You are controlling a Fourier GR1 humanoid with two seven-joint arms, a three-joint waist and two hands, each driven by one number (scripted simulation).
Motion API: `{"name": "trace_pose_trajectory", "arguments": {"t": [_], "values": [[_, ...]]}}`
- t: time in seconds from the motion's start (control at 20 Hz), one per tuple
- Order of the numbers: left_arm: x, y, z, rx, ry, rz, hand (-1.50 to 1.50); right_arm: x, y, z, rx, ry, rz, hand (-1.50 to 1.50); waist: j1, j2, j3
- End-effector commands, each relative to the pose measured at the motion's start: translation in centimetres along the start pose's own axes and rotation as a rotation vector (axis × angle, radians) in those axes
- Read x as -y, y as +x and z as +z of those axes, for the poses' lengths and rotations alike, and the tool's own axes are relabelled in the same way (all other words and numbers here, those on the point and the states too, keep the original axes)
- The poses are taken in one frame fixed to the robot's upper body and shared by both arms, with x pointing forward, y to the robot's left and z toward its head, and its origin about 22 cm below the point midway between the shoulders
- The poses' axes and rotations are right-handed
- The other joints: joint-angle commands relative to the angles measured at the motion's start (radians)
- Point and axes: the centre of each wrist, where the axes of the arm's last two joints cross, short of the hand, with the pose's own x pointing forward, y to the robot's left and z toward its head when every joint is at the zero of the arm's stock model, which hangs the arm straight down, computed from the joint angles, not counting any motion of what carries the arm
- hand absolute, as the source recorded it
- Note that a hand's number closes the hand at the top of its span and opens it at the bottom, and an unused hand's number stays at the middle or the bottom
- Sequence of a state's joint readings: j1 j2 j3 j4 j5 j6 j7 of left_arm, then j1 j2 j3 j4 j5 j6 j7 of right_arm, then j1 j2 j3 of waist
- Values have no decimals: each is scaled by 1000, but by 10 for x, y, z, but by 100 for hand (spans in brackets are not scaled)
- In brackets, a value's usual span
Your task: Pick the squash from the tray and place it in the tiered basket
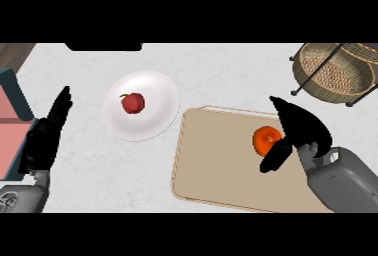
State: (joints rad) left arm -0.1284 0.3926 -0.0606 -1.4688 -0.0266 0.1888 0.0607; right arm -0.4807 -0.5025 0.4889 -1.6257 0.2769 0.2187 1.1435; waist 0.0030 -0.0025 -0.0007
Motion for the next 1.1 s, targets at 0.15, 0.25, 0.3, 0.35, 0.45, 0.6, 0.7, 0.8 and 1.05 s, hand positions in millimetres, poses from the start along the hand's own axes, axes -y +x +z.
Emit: {"name": "trace_pose_trajectory", "arguments": {"t": [0.15, 0.25, 0.3, 0.35, 0.45, 0.6, 0.7, 0.8, 1.05], "values": [[2, 2, -10, 3, 12, -14, 0, -8, 1, -12, -174, 30, 44, -150, -5, 3, 0], [21, -1, 4, 9, -1, -15, 0, -15, 8, -17, -177, 43, 32, -150, 1, 2, 0], [4, -3, -10, -14, -5, 1, 0, -24, 10, -5, -185, 57, 32, -150, -8, 1, 0], [20, -2, 0, -4, -4, 3, 0, -28, -7, -29, -195, 52, 26, -150, 0, 3, 0], [12, -5, 0, -14, -7, 17, 0, -27, -7, -30, -192, 52, 39, -150, 0, 2, 0], [-2, -3, -5, 1, 10, 1, 0, -36, 2, -22, -176, 55, 11, -150, -2, 2, 0], [7, 0, -15, 3, 4, -2, 0, -55, 12, -30, -179, 75, 46, -150, 0, 4, 0], [-8, -5, -7, 3, -3, -3, 0, -44, 1, -36, -189, 90, 19, -150, 1, 2, 0], [17, 4, -2, -11, 5, -5, 0, -28, -10, -59, -178, 140, 26, -150, 1, 3, 1]]}}
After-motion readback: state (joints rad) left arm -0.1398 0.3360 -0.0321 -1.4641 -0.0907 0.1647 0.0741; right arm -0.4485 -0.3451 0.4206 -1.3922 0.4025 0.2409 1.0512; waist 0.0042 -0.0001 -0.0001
